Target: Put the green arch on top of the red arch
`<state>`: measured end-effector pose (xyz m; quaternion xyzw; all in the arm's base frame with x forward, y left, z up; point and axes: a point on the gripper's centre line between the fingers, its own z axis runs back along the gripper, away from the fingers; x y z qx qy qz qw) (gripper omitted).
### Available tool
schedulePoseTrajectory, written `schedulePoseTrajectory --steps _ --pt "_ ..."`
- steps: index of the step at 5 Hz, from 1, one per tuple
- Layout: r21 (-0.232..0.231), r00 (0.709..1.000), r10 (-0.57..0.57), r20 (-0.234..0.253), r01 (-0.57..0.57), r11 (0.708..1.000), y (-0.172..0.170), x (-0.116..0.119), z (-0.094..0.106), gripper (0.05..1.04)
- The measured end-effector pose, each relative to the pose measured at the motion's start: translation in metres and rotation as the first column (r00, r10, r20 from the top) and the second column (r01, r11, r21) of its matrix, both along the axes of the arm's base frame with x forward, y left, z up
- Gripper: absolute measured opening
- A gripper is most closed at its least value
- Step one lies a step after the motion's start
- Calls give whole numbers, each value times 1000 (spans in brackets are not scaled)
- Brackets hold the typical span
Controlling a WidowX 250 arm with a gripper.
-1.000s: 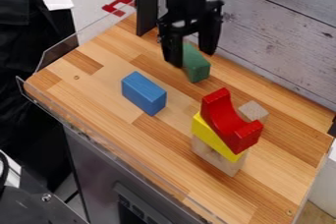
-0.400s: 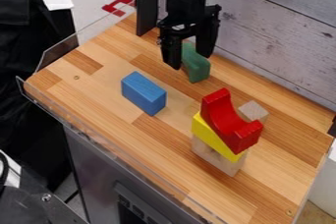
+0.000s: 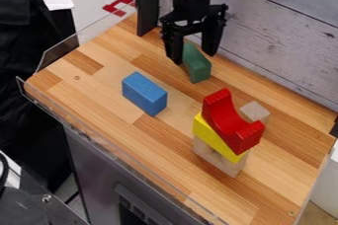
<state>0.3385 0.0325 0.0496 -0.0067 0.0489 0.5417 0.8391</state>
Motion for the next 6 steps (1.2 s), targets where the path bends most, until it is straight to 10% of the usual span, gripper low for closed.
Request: schedulePoseTrajectory --steps 5,6 --pt "-103 998 36 44 -32 994 19 14 -45 956" --pt "-105 998 43 49 -37 994 21 17 -45 681"
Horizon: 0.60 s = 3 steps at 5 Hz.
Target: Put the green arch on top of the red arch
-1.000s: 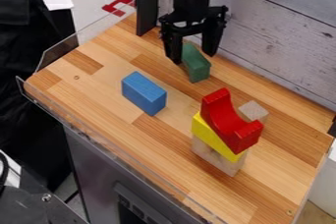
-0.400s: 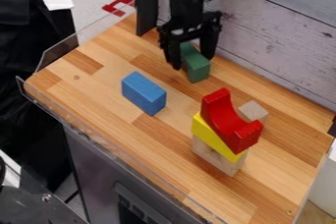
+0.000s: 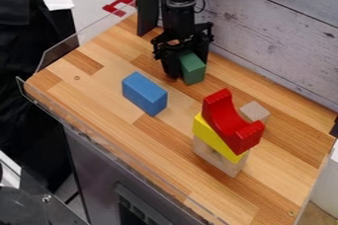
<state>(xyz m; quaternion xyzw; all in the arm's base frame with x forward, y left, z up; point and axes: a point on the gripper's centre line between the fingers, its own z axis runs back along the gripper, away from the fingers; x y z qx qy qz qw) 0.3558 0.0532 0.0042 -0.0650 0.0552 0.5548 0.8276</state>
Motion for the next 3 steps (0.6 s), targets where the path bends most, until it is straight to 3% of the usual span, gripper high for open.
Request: schedulePoseTrajectory --steps 1,2,3 --pt "8 1000 0 1 0 1000 -6 -3 0 604" --pt "35 1000 -3 -24 4 999 -16 -17 6 604" --pt "54 1000 -12 13 11 998 -30 -20 34 603"
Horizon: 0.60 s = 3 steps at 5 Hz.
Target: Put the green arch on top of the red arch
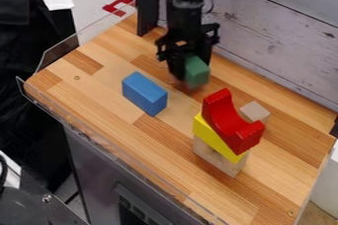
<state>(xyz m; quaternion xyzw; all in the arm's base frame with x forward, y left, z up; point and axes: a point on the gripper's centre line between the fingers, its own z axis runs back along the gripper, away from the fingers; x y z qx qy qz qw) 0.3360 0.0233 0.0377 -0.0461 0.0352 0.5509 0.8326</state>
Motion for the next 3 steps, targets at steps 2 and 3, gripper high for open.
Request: schedulePoseTrajectory --steps 2,3 --pt "-18 999 -41 8 41 999 -39 -28 54 604" --pt "-15 998 -56 35 57 998 -57 -36 69 603"
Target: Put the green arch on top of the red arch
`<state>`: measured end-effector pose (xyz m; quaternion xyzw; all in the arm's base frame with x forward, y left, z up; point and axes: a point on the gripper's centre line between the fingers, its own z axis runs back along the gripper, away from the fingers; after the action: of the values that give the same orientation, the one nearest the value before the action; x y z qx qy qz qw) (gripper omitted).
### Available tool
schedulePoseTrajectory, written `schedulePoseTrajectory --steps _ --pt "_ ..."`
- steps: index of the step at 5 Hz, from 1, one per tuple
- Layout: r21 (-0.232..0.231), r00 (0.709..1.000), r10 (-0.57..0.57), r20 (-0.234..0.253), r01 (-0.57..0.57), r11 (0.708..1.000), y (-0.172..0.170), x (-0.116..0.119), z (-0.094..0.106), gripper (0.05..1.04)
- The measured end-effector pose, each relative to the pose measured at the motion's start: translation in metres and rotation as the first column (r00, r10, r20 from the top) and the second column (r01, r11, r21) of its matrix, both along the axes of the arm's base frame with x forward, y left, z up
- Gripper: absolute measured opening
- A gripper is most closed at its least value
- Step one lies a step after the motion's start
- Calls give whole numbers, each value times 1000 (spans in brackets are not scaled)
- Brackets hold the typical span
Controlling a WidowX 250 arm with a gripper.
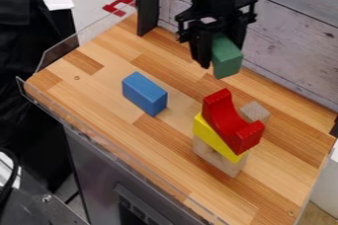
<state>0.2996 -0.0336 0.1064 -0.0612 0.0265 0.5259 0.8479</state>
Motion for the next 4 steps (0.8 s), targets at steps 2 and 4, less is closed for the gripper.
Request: schedulePoseTrajectory --steps 2,4 --pt "6 999 -48 18 48 999 -40 -17 24 603" --pt "-30 999 -32 38 33 999 -54 -26 38 603"
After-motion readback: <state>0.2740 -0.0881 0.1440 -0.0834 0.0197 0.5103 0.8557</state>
